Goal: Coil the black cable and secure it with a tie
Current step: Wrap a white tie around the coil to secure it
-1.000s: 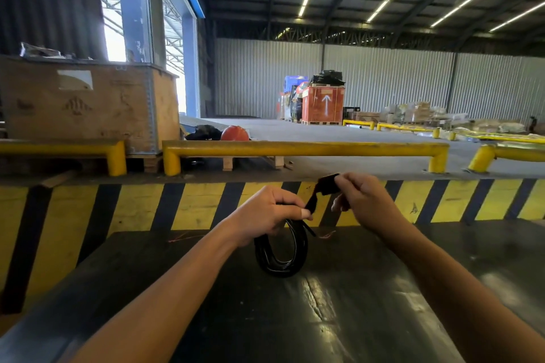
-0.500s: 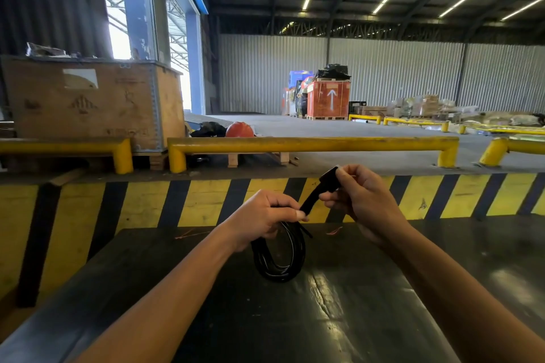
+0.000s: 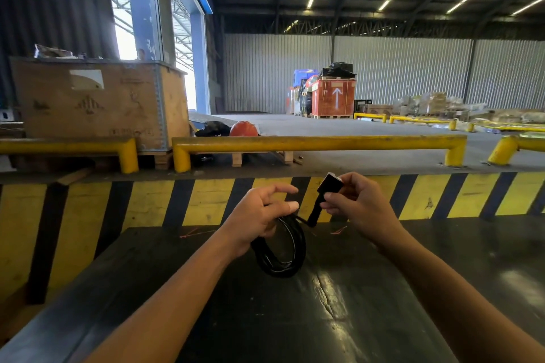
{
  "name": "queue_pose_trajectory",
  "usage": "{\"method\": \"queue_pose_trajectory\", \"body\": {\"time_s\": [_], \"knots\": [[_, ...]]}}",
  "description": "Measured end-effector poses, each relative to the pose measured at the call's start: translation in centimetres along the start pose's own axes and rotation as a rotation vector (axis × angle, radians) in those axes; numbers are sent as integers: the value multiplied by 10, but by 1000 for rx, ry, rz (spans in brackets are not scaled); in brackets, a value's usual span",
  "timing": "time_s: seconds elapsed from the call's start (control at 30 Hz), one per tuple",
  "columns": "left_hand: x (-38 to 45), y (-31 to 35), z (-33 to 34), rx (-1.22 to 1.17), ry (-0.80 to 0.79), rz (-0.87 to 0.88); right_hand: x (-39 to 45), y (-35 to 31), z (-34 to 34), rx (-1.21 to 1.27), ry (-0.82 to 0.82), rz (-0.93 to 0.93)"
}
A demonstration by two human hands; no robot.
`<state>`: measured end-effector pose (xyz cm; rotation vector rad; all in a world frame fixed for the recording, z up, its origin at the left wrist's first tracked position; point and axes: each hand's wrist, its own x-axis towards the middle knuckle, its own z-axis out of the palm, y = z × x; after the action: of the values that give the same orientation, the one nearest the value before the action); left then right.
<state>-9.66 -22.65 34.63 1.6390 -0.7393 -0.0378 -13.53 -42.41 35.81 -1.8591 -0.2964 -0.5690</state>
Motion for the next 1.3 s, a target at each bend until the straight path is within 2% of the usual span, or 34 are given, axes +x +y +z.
{"method": "queue_pose_trajectory", "body": {"time_s": [0.1, 0.3, 0.43, 0.73, 0.8, 0.9, 1.03, 1.1, 1.3], "knots": [[2, 4, -1, -109, 37, 35, -4, 5, 7, -115, -27, -40], [6, 2, 3, -28, 35, 34, -9, -6, 19, -124, -227, -37], [4, -4, 3, -11, -6, 0, -8, -8, 16, -136, -299, -12], [8, -7, 6, 1, 37, -70, -11, -8, 23, -91, -205, 123], [8, -6, 5, -30, 60, -76, -13, -6, 22, -169, -130, 70], [11, -4, 3, -34, 120, -99, -20, -12, 20, -353, -19, -179], [16, 0, 4, -19, 168, -155, -38, -21, 33, -746, -176, -371], [18, 1, 5, -7, 174, -194, -42, -18, 41, -868, -229, -398], [18, -2, 4, -15, 251, -277, -43, -15, 48, -892, -192, -326]]}}
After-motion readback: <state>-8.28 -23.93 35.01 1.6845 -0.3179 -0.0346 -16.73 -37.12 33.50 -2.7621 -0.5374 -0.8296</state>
